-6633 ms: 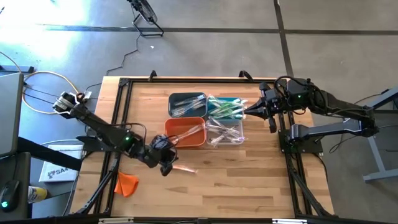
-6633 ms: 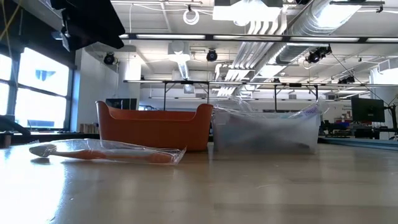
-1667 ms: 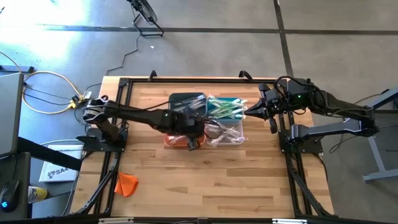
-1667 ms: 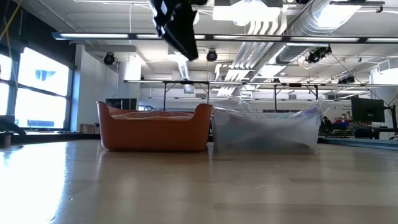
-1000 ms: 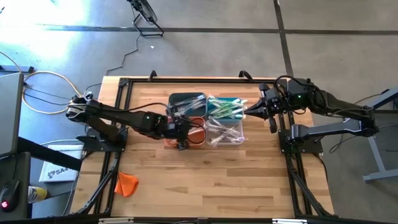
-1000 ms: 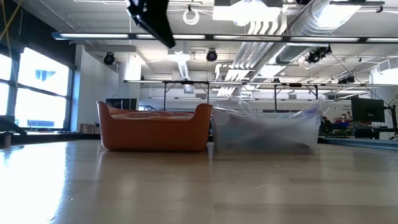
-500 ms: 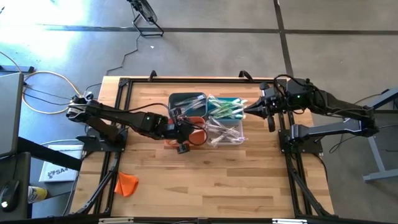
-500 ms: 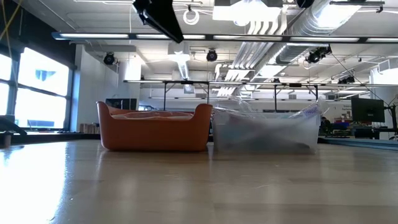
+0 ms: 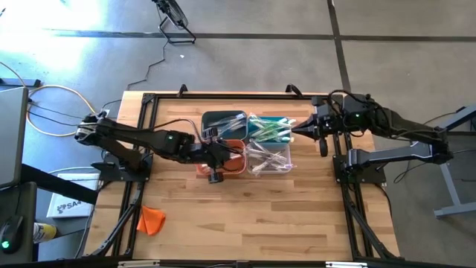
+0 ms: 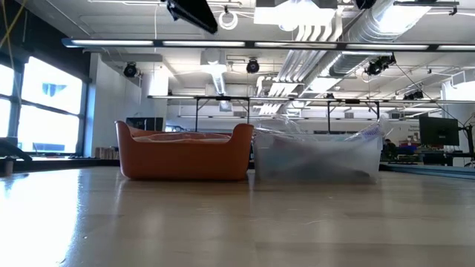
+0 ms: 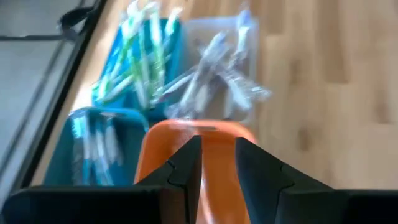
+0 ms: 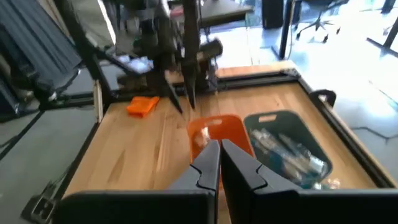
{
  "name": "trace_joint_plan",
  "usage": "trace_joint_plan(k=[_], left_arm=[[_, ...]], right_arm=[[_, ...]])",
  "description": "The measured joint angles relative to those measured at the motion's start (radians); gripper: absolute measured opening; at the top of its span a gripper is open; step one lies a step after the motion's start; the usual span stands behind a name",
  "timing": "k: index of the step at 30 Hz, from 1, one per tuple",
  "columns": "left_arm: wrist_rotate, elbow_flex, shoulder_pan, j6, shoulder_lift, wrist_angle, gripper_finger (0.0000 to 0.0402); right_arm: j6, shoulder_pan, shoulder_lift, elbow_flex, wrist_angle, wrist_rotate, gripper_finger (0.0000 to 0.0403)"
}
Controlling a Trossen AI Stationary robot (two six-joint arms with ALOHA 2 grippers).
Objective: Pick & Place Toothbrushes
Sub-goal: Return to Home Position
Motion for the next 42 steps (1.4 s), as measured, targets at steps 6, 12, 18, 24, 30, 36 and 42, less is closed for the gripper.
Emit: trace_joint_plan(k=[6, 12, 18, 24, 30, 36, 42], left_arm=[[0.056, -0.009, 0.000, 0.079, -0.094, -0.001, 0.0090], [0.223, -0.203, 0.061, 0.131, -0.307, 0.119, 0.0090], [0.325, -0.492, 0.084, 0.130, -0.603, 0.289, 0.0090], [0.328, -0.672, 0.085, 0.115, -0.896, 0.315, 0.0090], [0.326, -0.796, 0.085, 0.123, -1.141, 0.313, 0.0090], [0.318, -0.874, 0.085, 0.132, -1.306, 0.312, 0.0090], [0.314, -0.921, 0.085, 0.166, -1.426, 0.302, 0.0090]], right_arm=[[0.011, 0.000, -0.082, 0.000, -0.035, 0.001, 0.0006], [0.082, 0.000, -0.174, 0.000, -0.033, 0.002, 0.0006], [0.112, 0.000, -0.245, 0.000, -0.047, -0.001, 0.0006], [0.139, 0.000, -0.284, 0.000, -0.094, -0.002, 0.0006], [0.141, 0.000, -0.329, 0.000, -0.119, -0.002, 0.0006], [0.143, 0.000, -0.379, 0.000, -0.132, -0.002, 0.0006], [0.179, 0.000, -0.451, 0.000, -0.196, -0.001, 0.0006]])
